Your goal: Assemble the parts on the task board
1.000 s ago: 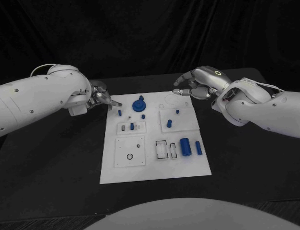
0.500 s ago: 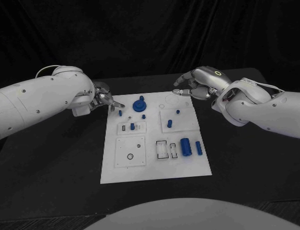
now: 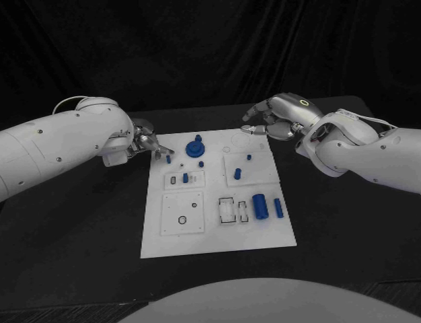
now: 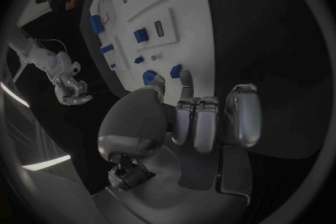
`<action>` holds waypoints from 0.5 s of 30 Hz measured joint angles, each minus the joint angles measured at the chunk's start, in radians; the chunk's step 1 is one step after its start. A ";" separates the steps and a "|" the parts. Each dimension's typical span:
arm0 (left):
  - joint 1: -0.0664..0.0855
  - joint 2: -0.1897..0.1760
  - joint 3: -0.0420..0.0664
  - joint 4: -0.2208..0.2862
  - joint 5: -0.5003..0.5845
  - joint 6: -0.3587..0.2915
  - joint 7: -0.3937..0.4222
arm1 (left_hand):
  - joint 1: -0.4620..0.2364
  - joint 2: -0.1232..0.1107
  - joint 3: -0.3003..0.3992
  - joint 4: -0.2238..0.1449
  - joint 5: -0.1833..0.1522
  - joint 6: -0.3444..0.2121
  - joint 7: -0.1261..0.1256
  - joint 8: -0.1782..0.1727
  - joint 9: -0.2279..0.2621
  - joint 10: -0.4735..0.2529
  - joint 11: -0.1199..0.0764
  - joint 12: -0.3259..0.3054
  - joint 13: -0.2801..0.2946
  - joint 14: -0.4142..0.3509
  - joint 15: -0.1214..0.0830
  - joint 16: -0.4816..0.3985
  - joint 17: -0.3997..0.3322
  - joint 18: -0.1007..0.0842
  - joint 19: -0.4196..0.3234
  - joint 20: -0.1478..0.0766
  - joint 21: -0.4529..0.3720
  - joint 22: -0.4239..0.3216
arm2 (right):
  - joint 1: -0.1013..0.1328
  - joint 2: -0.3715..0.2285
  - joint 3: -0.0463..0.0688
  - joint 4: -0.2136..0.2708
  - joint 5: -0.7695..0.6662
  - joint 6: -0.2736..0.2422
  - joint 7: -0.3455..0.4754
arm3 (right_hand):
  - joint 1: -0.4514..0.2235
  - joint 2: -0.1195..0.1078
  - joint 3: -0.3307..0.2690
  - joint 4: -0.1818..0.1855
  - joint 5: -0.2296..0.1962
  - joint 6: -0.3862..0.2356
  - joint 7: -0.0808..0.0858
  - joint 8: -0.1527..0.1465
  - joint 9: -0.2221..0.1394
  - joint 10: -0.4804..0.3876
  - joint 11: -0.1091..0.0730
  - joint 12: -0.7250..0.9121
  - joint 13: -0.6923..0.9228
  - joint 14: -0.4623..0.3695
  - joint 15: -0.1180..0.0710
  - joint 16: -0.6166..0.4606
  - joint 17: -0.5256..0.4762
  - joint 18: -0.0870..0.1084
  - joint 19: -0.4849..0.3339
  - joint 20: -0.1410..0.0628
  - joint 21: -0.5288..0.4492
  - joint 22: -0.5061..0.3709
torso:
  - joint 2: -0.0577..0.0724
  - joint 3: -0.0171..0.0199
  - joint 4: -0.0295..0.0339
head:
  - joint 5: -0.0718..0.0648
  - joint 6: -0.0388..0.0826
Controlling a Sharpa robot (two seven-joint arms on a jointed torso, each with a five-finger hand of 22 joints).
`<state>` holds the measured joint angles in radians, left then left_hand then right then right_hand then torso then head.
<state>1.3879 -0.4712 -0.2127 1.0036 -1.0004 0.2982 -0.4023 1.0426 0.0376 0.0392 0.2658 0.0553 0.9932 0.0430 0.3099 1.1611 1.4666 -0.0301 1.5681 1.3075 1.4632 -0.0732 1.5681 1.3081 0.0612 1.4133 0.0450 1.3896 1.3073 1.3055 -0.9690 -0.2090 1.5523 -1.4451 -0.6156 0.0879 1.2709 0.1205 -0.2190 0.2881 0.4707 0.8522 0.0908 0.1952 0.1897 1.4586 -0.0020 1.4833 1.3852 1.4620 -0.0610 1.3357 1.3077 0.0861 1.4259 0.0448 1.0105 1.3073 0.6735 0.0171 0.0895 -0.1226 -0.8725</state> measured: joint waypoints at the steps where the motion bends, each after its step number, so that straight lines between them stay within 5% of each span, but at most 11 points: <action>1: -0.001 0.001 0.000 -0.002 0.000 0.000 0.000 | 0.004 0.004 0.001 -0.001 0.000 0.000 0.000 -0.004 0.000 0.000 0.000 0.000 0.000 0.000 0.000 0.000 0.000 0.000 0.000 0.000 0.000 0.000 | 0.000 0.000 0.000 0.000 0.000 0.000 0.000 | 0.000 0.000 0.000 0.000 0.000 0.000 0.000 0.000 0.000 0.000 0.000 0.000 0.000 0.000 0.000 0.000 0.000 0.000 0.000 0.000 0.000 0.000 | 0.000 0.0000 0.0000 | 0.000 0.000; 15: -0.007 0.014 0.000 -0.016 0.000 0.002 0.007 | 0.031 0.011 0.007 -0.018 0.030 -0.007 0.007 -0.023 0.000 0.000 0.007 0.000 0.000 0.004 0.004 0.000 0.000 0.000 -0.007 0.007 -0.008 0.000 | 0.000 0.002 0.000 0.000 0.000 0.003 0.000 | 0.000 0.000 0.000 0.000 0.005 0.000 0.000 0.000 0.000 0.000 0.000 0.000 0.000 0.000 0.000 -0.004 0.000 0.000 0.000 0.000 0.000 0.000 | 0.001 0.0008 -0.0018 | -0.001 0.000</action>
<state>1.3809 -0.4567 -0.2124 0.9873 -1.0004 0.3001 -0.3957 1.0741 0.0481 0.0460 0.2479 0.0852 0.9861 0.0501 0.2867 1.1609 1.4664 -0.0231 1.5681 1.3075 1.4669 -0.0695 1.5681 1.3079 0.0612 1.4065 0.0519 1.3818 1.3073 1.3054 -0.9671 -0.2090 1.5522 -1.4449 -0.6121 0.0876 1.2710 0.1206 -0.2190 0.2881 0.4756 0.8522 0.0908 0.1952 0.1893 1.4586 -0.0020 1.4834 1.3852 1.4620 -0.0610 1.3318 1.3076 0.0862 1.4259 0.0448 1.0105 1.3073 0.6744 0.0178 0.0877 -0.1240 -0.8725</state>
